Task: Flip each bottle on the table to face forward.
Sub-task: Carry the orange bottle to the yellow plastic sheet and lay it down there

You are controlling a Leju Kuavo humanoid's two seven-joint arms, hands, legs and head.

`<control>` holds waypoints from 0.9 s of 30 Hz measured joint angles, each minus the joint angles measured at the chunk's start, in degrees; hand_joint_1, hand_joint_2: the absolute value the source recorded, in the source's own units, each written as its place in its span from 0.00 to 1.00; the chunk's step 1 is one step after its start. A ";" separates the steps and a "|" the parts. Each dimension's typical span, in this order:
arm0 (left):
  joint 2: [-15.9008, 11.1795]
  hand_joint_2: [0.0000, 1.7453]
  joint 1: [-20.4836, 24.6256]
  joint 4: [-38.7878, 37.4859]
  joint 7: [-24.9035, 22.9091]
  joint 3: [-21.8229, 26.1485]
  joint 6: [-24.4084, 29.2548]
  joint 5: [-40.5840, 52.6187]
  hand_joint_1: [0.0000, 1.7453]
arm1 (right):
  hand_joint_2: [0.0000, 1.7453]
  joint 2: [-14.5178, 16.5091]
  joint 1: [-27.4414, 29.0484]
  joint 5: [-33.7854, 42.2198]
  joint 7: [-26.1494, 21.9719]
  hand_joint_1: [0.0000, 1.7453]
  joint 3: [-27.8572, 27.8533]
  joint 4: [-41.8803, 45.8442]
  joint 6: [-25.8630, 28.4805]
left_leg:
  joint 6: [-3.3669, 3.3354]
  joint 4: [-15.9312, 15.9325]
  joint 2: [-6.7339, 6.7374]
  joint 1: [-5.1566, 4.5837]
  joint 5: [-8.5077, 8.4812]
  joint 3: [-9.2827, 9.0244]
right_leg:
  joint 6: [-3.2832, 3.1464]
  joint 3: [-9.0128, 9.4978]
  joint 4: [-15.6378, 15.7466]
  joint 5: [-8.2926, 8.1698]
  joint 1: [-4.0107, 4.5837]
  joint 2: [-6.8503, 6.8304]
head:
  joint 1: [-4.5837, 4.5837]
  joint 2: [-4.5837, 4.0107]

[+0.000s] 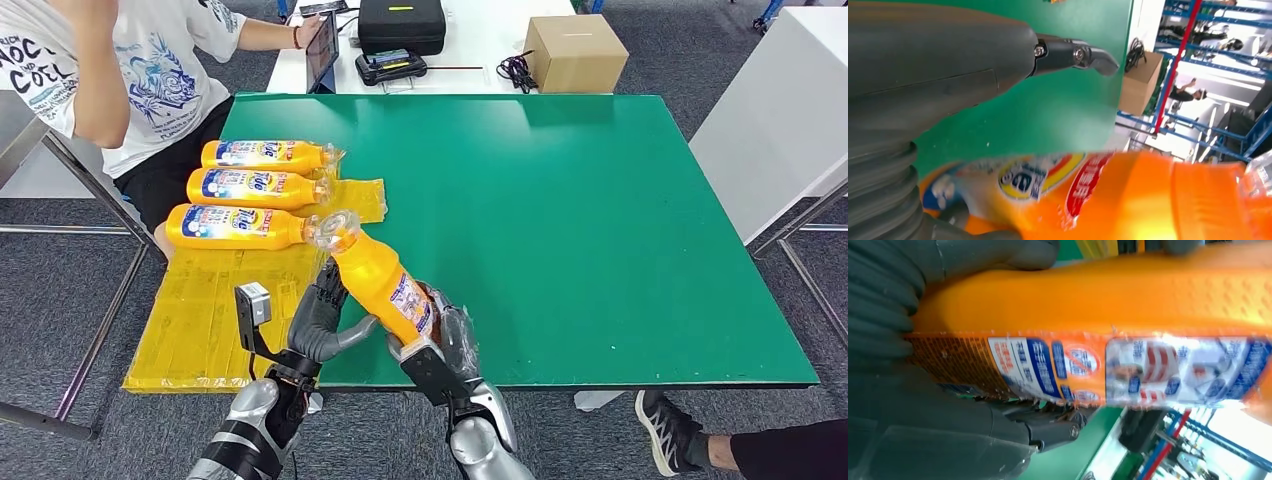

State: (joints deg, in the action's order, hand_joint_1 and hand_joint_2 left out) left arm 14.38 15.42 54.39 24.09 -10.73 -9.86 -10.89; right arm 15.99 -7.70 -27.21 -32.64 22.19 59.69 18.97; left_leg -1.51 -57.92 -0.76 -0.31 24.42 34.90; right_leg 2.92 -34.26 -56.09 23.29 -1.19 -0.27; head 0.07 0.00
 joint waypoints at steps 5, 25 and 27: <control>-0.10 1.00 -0.34 0.12 -0.89 -0.34 -1.36 -1.06 0.00 | 1.00 1.17 -2.62 0.13 -0.08 1.00 2.17 -5.15 0.15 | 0.00 0.00 0.00 -0.01 0.00 0.00 | 0.00 -0.01 0.00 0.00 -0.01 0.00 | 0.01 0.00; -0.43 1.00 -0.36 0.12 -3.46 -1.11 -6.55 -5.70 0.00 | 1.00 1.87 -4.05 1.46 -0.73 1.00 4.63 -9.84 0.76 | 0.00 0.00 0.01 0.00 0.00 0.00 | 0.00 -0.02 0.00 0.00 0.00 0.01 | 0.00 0.00; -0.44 1.00 -0.38 0.12 -3.50 -1.13 -6.73 -5.86 0.00 | 1.00 1.87 -4.05 1.46 -0.75 1.00 4.63 -9.87 0.80 | 0.00 0.00 0.01 0.00 0.00 0.00 | 0.00 -0.02 0.00 0.00 0.00 0.01 | 0.00 0.00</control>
State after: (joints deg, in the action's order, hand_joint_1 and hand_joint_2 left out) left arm 13.94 15.04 54.51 20.59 -11.86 -16.60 -16.75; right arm 17.86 -11.75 -25.75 -33.40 26.81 49.82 19.77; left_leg -1.51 -57.93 -0.75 -0.31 24.43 34.90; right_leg 2.92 -34.29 -56.09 23.30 -1.19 -0.26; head 0.07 0.00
